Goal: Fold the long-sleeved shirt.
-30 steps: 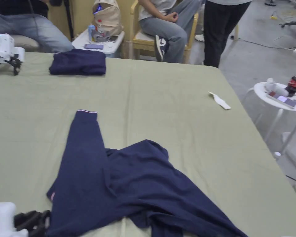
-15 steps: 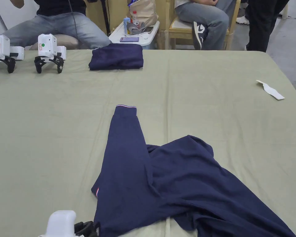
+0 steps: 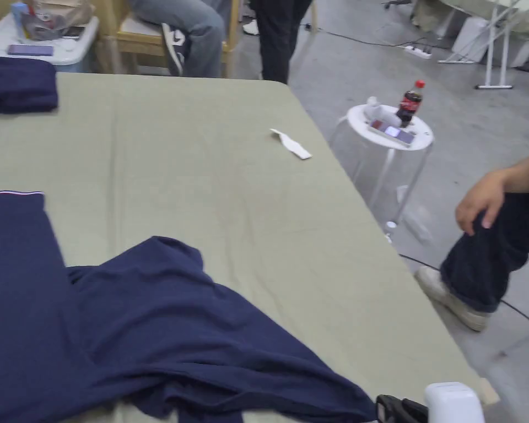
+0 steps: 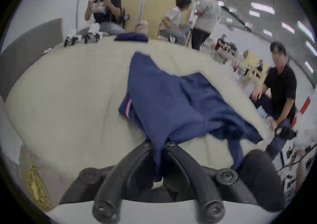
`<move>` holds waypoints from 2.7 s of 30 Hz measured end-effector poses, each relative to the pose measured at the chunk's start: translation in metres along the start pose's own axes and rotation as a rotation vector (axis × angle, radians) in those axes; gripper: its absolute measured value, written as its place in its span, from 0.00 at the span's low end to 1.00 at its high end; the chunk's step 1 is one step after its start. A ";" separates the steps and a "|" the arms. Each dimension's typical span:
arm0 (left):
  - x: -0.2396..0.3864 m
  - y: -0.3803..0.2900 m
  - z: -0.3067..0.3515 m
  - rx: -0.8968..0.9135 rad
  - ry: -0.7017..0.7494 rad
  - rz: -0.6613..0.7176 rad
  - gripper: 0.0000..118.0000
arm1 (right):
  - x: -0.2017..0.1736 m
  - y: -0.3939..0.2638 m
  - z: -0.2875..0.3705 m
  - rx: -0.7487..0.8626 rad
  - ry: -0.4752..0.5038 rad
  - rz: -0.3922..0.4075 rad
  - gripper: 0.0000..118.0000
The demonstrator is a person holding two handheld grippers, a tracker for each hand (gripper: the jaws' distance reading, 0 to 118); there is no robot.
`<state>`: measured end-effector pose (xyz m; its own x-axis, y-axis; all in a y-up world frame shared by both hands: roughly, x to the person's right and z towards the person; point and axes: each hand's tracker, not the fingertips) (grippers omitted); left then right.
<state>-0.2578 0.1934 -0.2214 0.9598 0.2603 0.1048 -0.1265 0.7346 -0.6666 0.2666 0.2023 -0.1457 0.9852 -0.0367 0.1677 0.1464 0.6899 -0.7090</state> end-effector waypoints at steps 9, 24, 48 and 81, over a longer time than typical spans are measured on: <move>0.014 0.022 0.015 -0.016 0.028 -0.072 0.04 | 0.026 -0.030 -0.067 -0.089 0.110 -0.089 0.38; 0.020 0.025 0.026 0.016 0.071 -0.031 0.04 | 0.018 -0.018 -0.050 0.087 0.106 -0.094 0.03; 0.081 0.376 0.142 0.579 0.050 -0.131 0.04 | -0.034 0.404 0.135 0.806 0.061 0.151 0.03; 0.155 0.524 0.131 0.852 0.218 -0.347 0.04 | -0.071 0.569 0.117 0.969 -0.050 0.111 0.03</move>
<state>-0.2083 0.7014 -0.4577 0.9929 -0.1189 -0.0017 0.1178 0.9819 0.1484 0.2695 0.6821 -0.4814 0.9806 0.0795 0.1791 -0.1061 0.9838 0.1444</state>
